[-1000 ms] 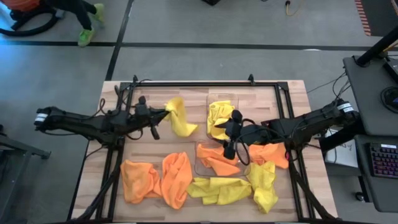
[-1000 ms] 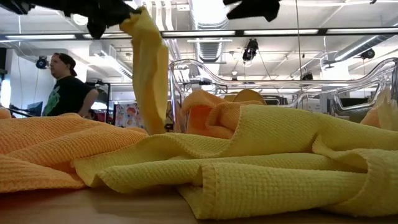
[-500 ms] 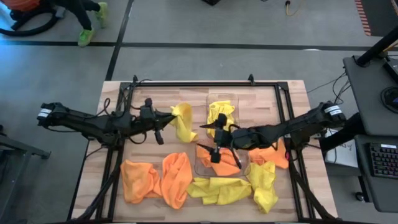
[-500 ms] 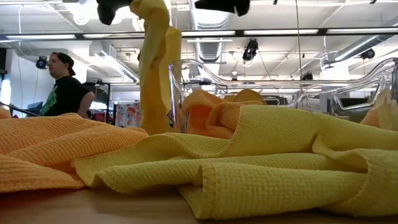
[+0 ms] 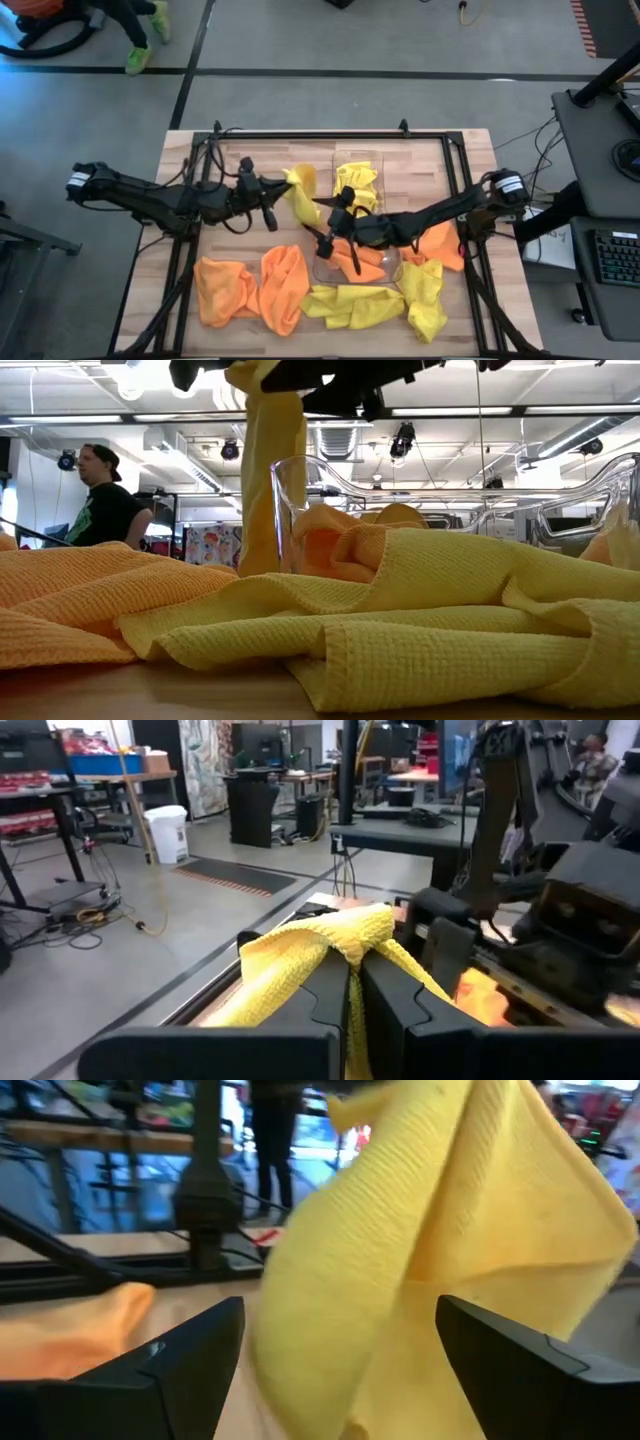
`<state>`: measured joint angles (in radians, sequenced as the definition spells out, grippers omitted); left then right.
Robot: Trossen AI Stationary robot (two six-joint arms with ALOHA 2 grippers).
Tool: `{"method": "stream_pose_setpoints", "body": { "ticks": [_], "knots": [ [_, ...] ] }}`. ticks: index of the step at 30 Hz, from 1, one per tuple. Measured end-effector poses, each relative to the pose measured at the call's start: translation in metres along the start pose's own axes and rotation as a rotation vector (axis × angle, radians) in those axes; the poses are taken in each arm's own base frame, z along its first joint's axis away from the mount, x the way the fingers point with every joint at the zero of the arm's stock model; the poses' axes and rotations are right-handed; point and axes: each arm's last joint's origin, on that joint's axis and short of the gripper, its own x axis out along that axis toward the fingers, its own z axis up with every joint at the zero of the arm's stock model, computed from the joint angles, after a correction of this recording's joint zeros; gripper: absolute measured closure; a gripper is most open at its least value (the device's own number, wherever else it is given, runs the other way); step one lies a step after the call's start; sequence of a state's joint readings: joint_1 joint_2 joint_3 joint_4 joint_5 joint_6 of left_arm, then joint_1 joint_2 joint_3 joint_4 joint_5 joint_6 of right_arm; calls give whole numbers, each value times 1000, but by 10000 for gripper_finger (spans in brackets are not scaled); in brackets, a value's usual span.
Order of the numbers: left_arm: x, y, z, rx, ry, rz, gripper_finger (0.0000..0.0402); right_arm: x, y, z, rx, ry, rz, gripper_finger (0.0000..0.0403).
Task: Sort microfiber towel by color & place in baskets
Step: Put the yellow towel into the top transparent bin
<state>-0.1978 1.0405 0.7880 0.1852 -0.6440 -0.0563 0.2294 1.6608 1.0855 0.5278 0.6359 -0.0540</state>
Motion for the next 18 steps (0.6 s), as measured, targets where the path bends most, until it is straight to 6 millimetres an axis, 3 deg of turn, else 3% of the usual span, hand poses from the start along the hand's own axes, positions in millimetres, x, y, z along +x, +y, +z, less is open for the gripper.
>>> {"method": "stream_pose_setpoints", "body": {
  "ticks": [3,6,14,18],
  "knots": [
    [-2,-3,3,14,17,-15,401,3,-4,-2,-24,12,-50,107],
    [-6,-7,6,33,42,-50,401,5,-9,-3,-44,26,-71,160],
    [-16,-15,1,123,183,-116,401,-3,-16,13,-135,4,-36,366],
    [-19,-19,-2,152,221,-228,401,-6,-20,20,-154,-12,-25,385]
  ]
}}
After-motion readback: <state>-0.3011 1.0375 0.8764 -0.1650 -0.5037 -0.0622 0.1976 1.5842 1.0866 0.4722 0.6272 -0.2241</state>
